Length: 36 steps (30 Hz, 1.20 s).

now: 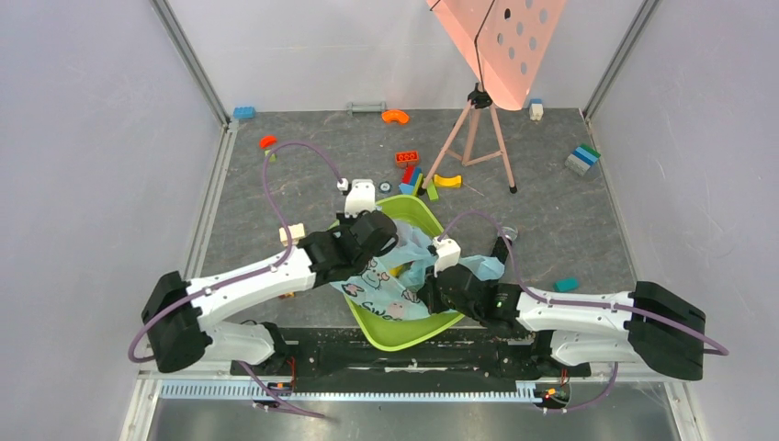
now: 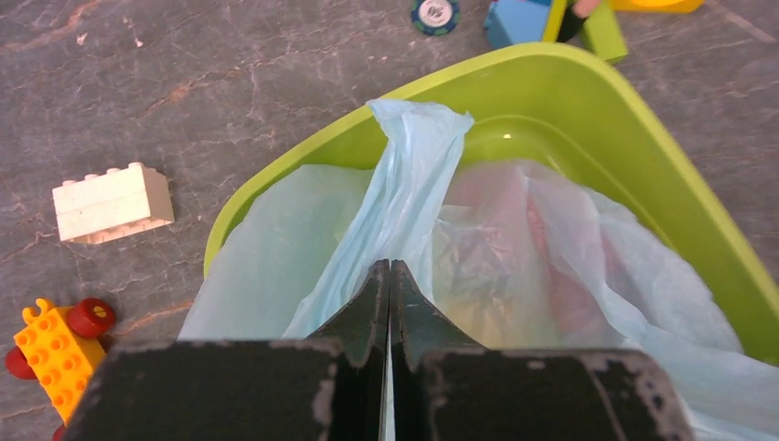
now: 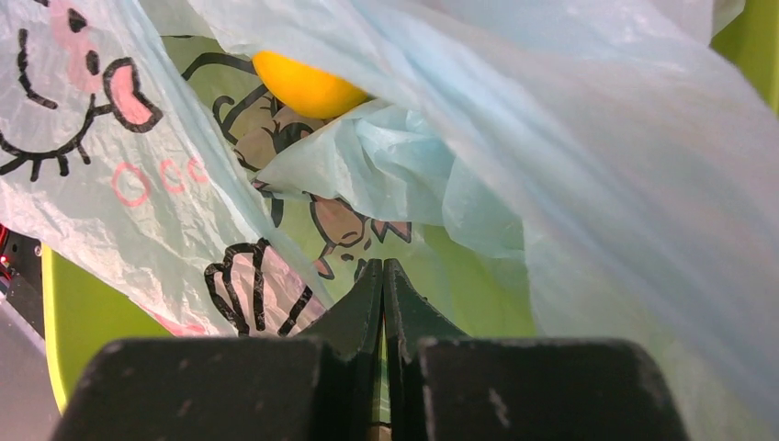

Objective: Take the fake fruits out of the plastic bag
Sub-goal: Adjust the plastic bag in the bin.

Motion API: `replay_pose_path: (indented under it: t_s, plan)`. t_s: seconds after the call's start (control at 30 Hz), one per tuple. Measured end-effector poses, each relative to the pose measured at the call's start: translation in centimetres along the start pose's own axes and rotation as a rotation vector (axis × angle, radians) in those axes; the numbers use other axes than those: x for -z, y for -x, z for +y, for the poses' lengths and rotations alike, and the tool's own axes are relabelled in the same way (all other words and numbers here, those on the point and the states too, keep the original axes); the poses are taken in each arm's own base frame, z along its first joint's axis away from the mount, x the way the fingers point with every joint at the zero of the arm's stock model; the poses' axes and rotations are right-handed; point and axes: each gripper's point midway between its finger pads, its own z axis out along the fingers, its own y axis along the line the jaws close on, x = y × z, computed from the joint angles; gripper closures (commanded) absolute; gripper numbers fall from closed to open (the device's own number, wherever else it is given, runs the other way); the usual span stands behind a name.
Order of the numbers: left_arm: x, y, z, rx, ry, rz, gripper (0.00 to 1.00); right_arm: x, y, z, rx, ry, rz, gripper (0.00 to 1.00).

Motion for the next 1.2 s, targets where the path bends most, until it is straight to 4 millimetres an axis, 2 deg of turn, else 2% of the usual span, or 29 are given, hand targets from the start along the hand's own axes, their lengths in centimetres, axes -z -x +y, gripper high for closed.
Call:
replay_pose_path:
  t_s: [0.07,0.2,0.3,0.4,0.5,0.6,0.77,0.87,1.0,1.2]
  plan:
    - [0.8,0.8,-0.1,0.019,-0.037,-0.01,0.98,0.0,0.0,0.0,0.0,0.001,-0.001,1.0]
    - [4.1,3.7,-0.6,0.108,-0.2,-0.053,0.98,0.1,0.4,0.4,0.004,0.011,-0.011,1.0]
    - [6.8,5.8,-0.7,0.183,-0.322,-0.097,0.98,0.2,1.7,1.4,0.001,0.031,-0.036,1.0]
    - [8.5,6.3,-1.5,0.22,-0.429,-0.108,0.98,0.2,3.8,3.0,-0.007,0.06,-0.078,1.0]
    - [8.9,5.0,-2.8,0.204,-0.497,-0.081,0.98,0.0,5.9,4.5,-0.018,0.08,-0.116,1.0]
    - [8.4,2.1,-4.4,0.143,-0.533,-0.012,0.98,-0.2,6.9,4.8,-0.026,0.07,-0.139,1.0]
    - [7.6,-1.8,-6.6,0.044,-0.546,0.09,0.98,-0.5,7.4,3.5,-0.043,0.022,-0.149,1.0]
    - [7.1,-3.3,-7.2,0.004,-0.539,0.13,0.98,-0.7,8.0,2.6,-0.062,-0.001,-0.16,1.0]
    - [6.1,-5.2,-7.6,-0.038,-0.514,0.175,0.98,-0.7,8.5,1.6,-0.078,-0.022,-0.168,1.0]
    - [5.6,-7.2,-8.4,-0.086,-0.508,0.22,0.98,-1.1,7.6,1.1,-0.078,-0.016,-0.135,1.0]
